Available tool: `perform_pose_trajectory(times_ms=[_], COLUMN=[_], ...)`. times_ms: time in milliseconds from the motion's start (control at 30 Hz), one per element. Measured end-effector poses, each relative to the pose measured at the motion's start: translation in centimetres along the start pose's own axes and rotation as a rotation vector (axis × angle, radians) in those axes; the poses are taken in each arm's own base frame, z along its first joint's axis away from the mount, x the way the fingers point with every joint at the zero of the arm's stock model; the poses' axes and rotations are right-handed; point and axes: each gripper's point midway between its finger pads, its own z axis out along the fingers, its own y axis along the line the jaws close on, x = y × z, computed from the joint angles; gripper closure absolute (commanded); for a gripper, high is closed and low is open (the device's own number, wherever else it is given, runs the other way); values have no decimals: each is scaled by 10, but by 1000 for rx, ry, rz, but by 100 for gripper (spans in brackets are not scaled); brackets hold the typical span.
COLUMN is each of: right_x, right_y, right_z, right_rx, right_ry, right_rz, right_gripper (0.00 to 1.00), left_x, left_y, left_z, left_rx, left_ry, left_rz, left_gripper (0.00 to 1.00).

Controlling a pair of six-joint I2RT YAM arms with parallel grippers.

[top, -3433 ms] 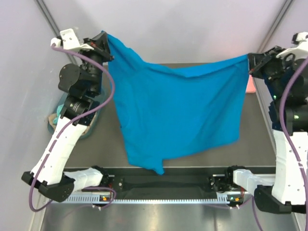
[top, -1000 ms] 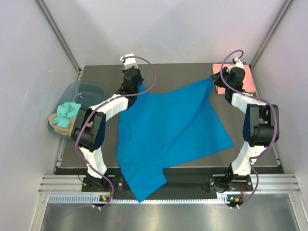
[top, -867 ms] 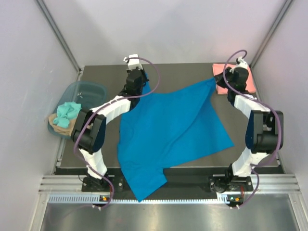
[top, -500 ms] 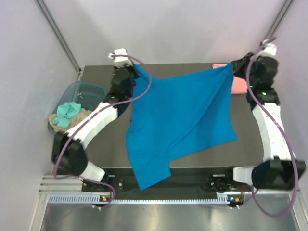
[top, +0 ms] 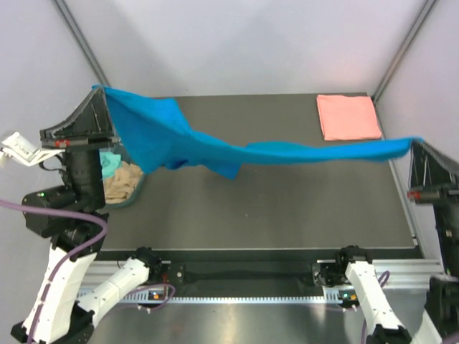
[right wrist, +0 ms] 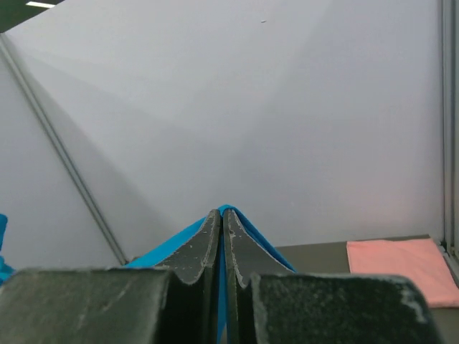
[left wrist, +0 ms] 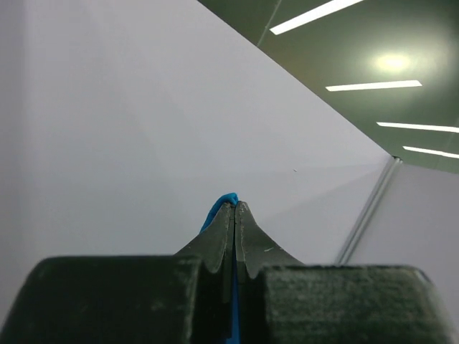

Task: Fold and stack the t-shirts
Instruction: Flatten the tshirt out

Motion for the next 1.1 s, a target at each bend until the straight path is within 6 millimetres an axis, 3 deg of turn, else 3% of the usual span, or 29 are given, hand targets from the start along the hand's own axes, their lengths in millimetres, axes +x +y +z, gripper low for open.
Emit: perform_pose_trajectory(times_ms=[200, 367, 467, 567, 667, 733, 767, 800, 933, 967, 1100], right_x=[-24, -68, -74, -53, 7, 76, 121, 160, 300, 326, 415], right_y=[22, 45, 43, 25, -9, -44, -65, -82, -140, -149, -180], right_z=[-47, -68, -62, -26, 24, 61, 75, 83, 93, 93, 101], right_rx=[-31, -76, -68, -32, 25, 84, 124, 158, 260, 274, 301], right_ry=[-16, -125, -155, -125, -11, 119, 206, 280, 534, 577, 680], right_rz=[16, 16, 16, 26, 54, 81, 97, 112, 159, 173, 237], right_gripper=[100, 100, 100, 100, 100, 100, 100, 100, 100, 100, 100], left_x=[-4, -41, -61, -51, -3, 54, 87, 130, 264, 300, 390], left_y=[-15, -40, -48, -41, -18, 6, 22, 40, 107, 127, 186], left_z=[-17, -11, -2, 12, 27, 33, 33, 31, 5, -7, -32], left_rx=[68, 134, 149, 115, 45, -9, -41, -73, -163, -186, -251], left_ry=[82, 53, 8, -2, 51, 132, 185, 259, 504, 576, 722], left_rz=[-55, -78, -61, 12, 105, 184, 226, 279, 438, 481, 565], left_gripper=[100, 100, 100, 100, 100, 100, 100, 100, 100, 100, 100])
